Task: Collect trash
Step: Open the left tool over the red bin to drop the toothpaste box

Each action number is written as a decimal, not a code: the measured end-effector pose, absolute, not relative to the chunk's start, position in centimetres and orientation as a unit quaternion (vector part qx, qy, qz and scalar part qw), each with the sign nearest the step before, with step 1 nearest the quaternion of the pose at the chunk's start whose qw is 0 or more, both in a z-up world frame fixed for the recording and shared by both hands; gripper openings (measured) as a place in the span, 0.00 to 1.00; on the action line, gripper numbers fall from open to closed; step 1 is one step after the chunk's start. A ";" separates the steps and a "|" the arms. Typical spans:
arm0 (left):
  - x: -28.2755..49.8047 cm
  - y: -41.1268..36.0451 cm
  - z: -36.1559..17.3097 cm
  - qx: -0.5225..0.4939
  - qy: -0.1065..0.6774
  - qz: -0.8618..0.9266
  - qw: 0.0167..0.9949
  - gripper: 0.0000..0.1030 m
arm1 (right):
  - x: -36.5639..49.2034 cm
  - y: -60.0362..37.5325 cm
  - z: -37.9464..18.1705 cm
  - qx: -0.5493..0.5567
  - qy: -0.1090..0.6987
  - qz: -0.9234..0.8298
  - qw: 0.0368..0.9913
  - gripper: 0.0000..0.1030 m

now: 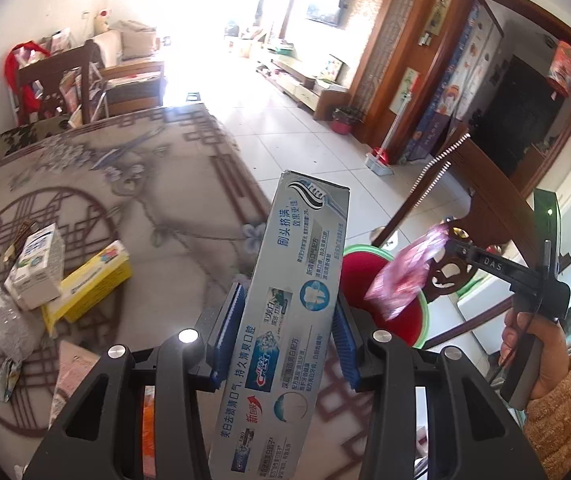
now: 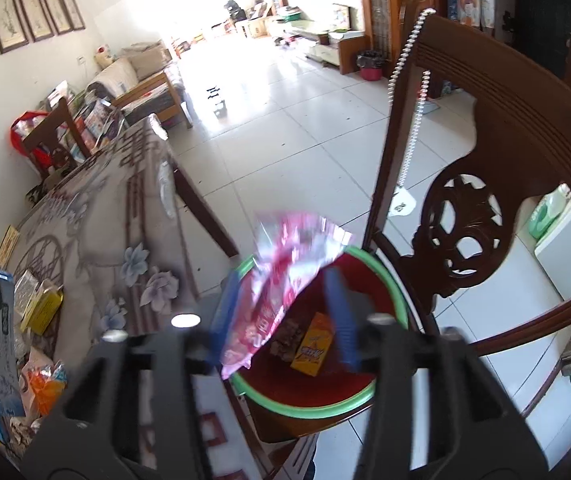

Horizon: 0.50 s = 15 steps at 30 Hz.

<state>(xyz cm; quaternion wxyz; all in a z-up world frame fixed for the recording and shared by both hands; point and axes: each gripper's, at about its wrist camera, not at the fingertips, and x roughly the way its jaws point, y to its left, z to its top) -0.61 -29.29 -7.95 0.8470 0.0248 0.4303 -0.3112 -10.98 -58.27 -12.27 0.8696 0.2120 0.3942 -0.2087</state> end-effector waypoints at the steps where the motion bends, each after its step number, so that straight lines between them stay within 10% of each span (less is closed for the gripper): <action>1: -0.7 -30.1 -8.0 0.027 0.430 -0.319 0.844 0.39 | -11.2 -58.5 -12.1 0.214 0.389 -0.210 0.871 0.50; 12: -0.2 -41.9 -8.5 0.042 0.416 -0.434 0.798 0.39 | -16.8 -59.7 -11.0 0.223 0.371 -0.253 0.865 0.51; 15: 0.5 -45.7 -8.7 0.039 0.413 -0.462 0.784 0.54 | -18.4 -60.2 -10.7 0.227 0.367 -0.270 0.861 0.51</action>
